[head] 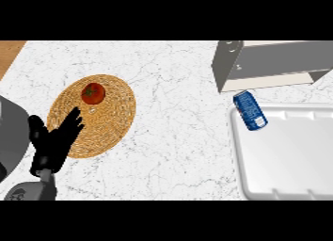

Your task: Pick the cupcake from the tray and place it in the tiered shelf

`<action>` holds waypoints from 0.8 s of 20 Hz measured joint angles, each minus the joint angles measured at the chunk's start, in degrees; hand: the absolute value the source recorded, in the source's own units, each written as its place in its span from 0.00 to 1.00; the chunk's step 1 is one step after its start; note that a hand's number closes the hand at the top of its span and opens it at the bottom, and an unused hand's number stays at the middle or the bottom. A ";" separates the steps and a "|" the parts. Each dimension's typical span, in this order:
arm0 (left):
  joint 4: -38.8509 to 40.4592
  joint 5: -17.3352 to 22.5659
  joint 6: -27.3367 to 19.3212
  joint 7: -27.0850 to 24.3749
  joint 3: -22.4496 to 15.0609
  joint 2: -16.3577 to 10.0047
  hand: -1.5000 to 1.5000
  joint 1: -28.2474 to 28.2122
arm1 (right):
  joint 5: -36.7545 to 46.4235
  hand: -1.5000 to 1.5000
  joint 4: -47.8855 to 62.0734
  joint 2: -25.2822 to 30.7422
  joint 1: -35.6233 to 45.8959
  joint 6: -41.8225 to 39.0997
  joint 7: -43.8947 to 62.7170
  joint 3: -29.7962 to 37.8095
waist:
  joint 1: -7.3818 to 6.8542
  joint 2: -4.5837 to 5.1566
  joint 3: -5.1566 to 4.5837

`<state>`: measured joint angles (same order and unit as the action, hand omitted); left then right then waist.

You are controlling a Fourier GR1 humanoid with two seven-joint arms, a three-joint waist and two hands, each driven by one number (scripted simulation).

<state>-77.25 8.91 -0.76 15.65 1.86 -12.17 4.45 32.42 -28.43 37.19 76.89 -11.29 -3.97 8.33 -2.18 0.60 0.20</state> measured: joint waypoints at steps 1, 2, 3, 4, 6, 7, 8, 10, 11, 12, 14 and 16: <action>0.08 -0.08 -0.03 -0.41 0.04 0.18 0.50 -0.03 | 0.28 1.00 1.13 0.20 0.27 0.31 -1.34 0.08 | -0.06 0.01 0.02; 0.39 -0.01 0.11 -0.16 0.24 0.04 0.50 0.36 | 0.46 1.00 2.17 0.15 0.80 0.42 -2.10 0.18 | -0.04 0.02 0.04; 0.14 0.00 0.23 -0.46 0.21 0.16 0.50 0.09 | 0.61 1.00 3.10 0.24 0.89 0.75 -3.24 0.34 | -0.07 0.02 0.01; -0.27 0.29 0.42 0.29 0.39 -0.05 0.50 -0.12 | 0.80 1.00 3.85 0.33 1.14 0.91 -3.88 0.43 | -0.05 0.02 -0.02; -0.06 -0.21 0.06 0.29 0.22 0.31 0.50 0.00 | 1.02 1.00 4.77 -0.38 2.12 1.26 -3.77 0.57 | 0.11 -0.07 0.03; -0.51 -0.35 -0.20 0.80 0.04 0.52 0.50 -0.07 | 1.40 1.00 5.47 -0.42 2.16 1.74 -4.31 0.49 | 0.08 -0.06 -0.01; -0.53 -0.29 -0.19 1.04 0.14 0.53 0.50 -0.02 | 2.14 1.00 5.90 -0.19 2.43 1.52 -4.58 -0.05 | 0.11 -0.05 -0.01; -0.89 0.17 0.27 2.01 0.33 0.29 0.50 0.05 | 3.32 1.00 6.99 1.00 2.75 1.10 -6.05 -0.71 | 0.02 0.03 -0.07; -0.87 -0.18 0.07 1.45 0.19 0.54 0.50 -0.24 | 2.91 1.00 7.33 0.56 3.27 1.34 -4.95 -0.12 | 0.15 -0.06 -0.03; -0.82 -0.09 0.25 1.46 0.36 0.37 0.50 -0.28 | 1.95 0.00 7.80 0.37 3.75 1.55 -3.74 1.05 | 0.24 -0.10 -0.05; -0.92 -0.46 -0.06 1.66 0.11 0.64 0.50 0.11 | 0.28 0.00 9.28 0.62 4.52 2.75 -2.74 3.40 | -0.01 0.06 -0.08; -1.32 -0.71 -0.11 1.50 -0.12 0.81 0.50 -0.27 | -1.53 0.00 10.36 0.29 4.80 3.94 -1.64 5.63 | -0.05 0.06 -0.07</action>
<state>-78.57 8.20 -0.87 17.15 1.73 -11.36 4.17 30.89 -18.08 37.48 81.69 -7.35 -5.61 13.96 -2.23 0.66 0.12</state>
